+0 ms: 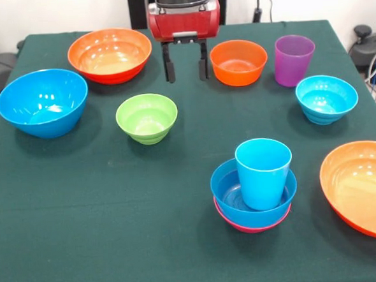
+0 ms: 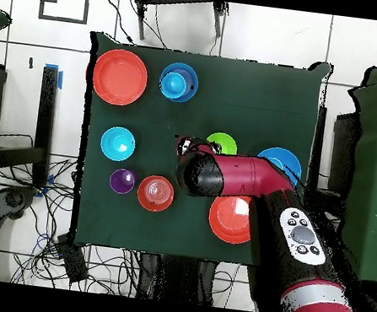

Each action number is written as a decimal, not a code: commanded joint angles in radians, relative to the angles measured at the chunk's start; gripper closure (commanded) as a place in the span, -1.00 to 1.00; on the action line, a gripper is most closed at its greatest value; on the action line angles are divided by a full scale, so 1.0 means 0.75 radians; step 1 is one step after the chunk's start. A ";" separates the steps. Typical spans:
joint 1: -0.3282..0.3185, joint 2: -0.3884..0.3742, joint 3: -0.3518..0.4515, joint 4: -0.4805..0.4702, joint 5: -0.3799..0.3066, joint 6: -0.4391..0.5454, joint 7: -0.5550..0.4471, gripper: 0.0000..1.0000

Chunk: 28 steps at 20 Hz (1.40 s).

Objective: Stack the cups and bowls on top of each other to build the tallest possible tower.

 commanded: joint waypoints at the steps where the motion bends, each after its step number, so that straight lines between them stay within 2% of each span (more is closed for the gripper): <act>1: -0.006 0.029 0.119 0.009 -0.093 0.035 -0.108 -1.00; 12: -0.029 0.020 0.156 -0.012 -0.078 0.116 -0.134 -1.00; 15: -0.064 0.075 0.179 -0.039 -0.091 0.123 -0.171 -1.00; 20: -0.093 0.198 0.179 -0.117 -0.163 0.090 -0.219 -1.00; 25: -0.075 0.150 0.167 -0.098 -0.186 0.107 -0.194 -1.00; 28: -0.047 0.179 0.154 -0.096 -0.200 0.071 -0.143 -1.00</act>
